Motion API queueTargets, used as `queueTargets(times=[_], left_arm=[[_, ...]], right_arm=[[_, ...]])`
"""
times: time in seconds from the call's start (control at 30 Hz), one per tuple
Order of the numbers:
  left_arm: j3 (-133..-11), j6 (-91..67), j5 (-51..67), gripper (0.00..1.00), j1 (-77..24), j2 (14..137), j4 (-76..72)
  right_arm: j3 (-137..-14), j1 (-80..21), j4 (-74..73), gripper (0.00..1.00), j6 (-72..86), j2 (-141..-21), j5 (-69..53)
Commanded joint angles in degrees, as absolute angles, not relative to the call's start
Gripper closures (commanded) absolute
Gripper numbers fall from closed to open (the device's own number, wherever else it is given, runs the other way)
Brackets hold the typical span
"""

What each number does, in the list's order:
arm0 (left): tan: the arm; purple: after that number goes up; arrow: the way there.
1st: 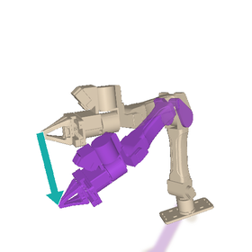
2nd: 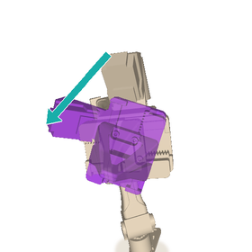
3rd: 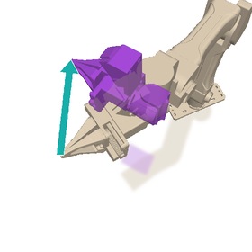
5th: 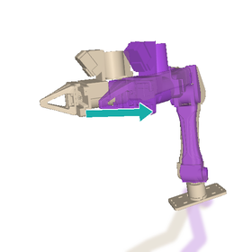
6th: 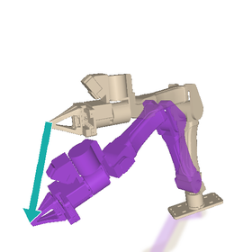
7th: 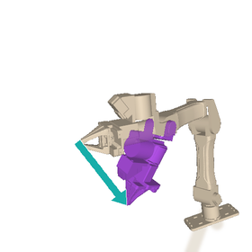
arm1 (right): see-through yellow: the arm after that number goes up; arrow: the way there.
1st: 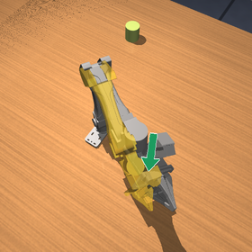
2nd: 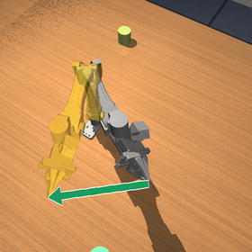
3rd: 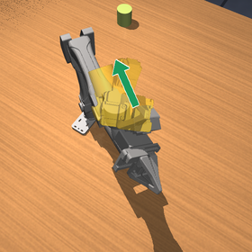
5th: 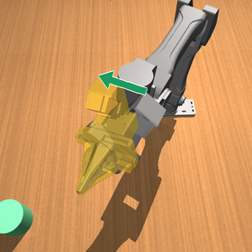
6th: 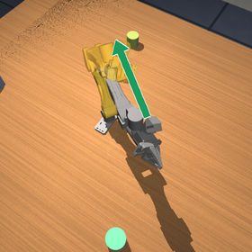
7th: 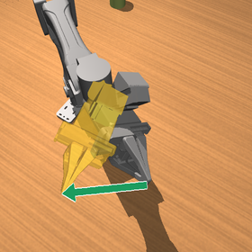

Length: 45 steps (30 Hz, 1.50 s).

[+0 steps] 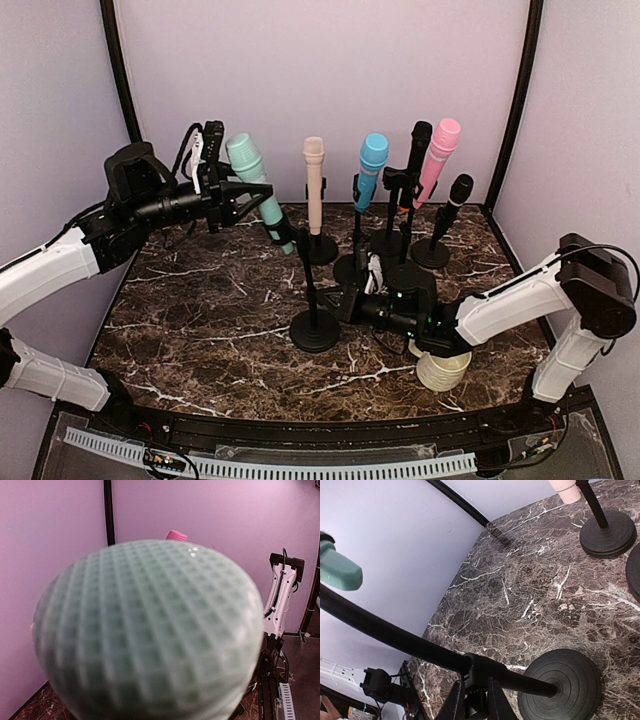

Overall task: Remove the microphone from the stand
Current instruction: Unscrew the knob on the stand of the microphone stand.

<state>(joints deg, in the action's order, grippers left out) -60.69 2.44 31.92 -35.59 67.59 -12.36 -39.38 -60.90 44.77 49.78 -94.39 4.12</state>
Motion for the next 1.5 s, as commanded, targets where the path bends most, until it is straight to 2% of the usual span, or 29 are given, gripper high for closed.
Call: queueTargets(times=[0.0,0.17,0.47,0.63,0.8,0.93,1.03,1.1,1.47], left_arm=[[-58.2,7.6,29.5,0.78,-35.3,69.1,-3.2],[-58.2,7.6,29.4,0.78,-35.3,69.4,-3.2],[-57.9,9.7,29.5,0.78,-35.3,70.4,-2.6],[-57.3,11.5,31.9,0.78,-35.3,71.0,-2.5],[-57.5,11.9,33.0,0.78,-35.4,73.0,-2.0],[-57.6,12.3,33.8,0.78,-35.4,73.7,-1.5],[-57.7,12.6,33.9,0.77,-35.4,73.8,-1.2],[-57.7,12.0,34.0,0.74,-35.4,73.7,-1.5],[-55.9,6.2,32.3,0.38,-35.4,69.5,-6.8]], right_arm=[[-40.7,-63.0,39.1,0.97,32.8,-90.5,9.3],[-43.5,-65.3,30.4,1.0,19.7,-89.0,14.5],[-46.5,-69.7,26.2,1.0,7.2,-90.4,24.7],[-43.7,-69.7,29.1,0.69,9.4,-86.0,24.8],[-40.0,-69.7,32.1,0.47,14.6,-80.8,23.6],[-38.4,-69.7,34.0,0.35,18.1,-77.8,22.1],[-39.3,-69.7,33.8,0.3,18.7,-77.0,20.5],[-40.5,-69.7,33.1,0.28,18.8,-76.8,19.6],[-43.3,-69.6,31.0,0.22,19.5,-75.8,19.0]])
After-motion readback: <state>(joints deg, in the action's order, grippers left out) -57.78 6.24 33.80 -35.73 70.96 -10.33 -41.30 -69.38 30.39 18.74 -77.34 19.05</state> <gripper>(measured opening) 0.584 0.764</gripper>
